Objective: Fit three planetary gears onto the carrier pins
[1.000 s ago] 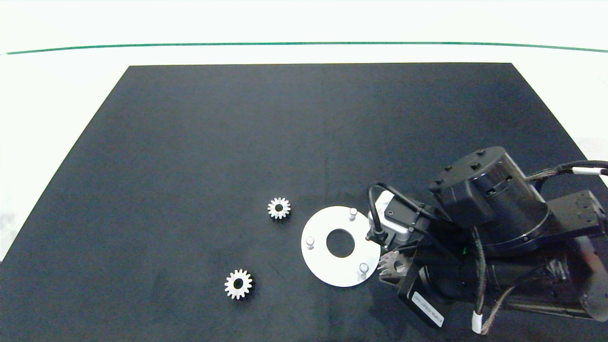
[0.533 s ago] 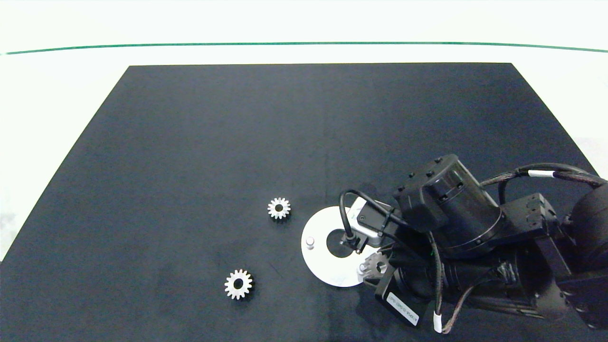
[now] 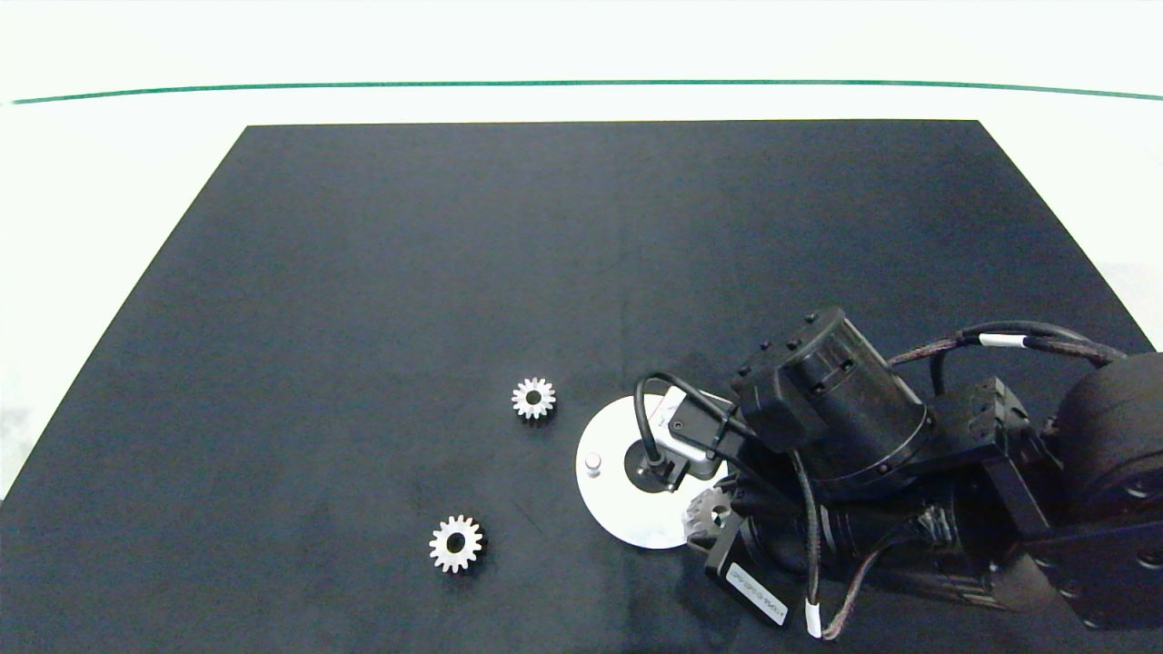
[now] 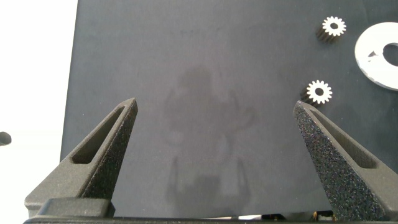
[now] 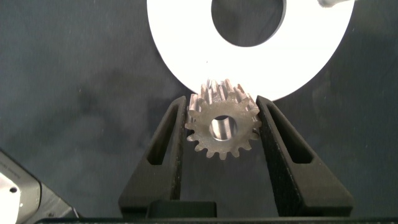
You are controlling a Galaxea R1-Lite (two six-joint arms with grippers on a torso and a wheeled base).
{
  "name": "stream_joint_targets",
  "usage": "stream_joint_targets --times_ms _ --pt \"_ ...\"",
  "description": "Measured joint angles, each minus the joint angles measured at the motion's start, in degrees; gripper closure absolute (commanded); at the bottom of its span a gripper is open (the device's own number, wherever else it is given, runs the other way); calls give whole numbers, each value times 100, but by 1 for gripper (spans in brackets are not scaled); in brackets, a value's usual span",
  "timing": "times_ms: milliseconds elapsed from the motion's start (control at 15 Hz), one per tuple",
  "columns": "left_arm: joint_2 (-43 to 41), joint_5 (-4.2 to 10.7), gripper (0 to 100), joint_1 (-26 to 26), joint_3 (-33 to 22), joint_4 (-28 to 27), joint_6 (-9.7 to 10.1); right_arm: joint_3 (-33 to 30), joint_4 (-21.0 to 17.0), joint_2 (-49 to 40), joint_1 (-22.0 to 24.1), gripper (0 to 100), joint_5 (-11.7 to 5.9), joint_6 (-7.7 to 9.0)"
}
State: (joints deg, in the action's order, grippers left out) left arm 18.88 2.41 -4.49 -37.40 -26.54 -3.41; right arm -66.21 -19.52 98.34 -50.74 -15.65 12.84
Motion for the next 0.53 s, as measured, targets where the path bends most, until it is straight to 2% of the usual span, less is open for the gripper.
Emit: stream_joint_targets --times_ms 533 --pt "-15 0 0 0 -2 -2 0 -223 6 94 -4 90 0 -17"
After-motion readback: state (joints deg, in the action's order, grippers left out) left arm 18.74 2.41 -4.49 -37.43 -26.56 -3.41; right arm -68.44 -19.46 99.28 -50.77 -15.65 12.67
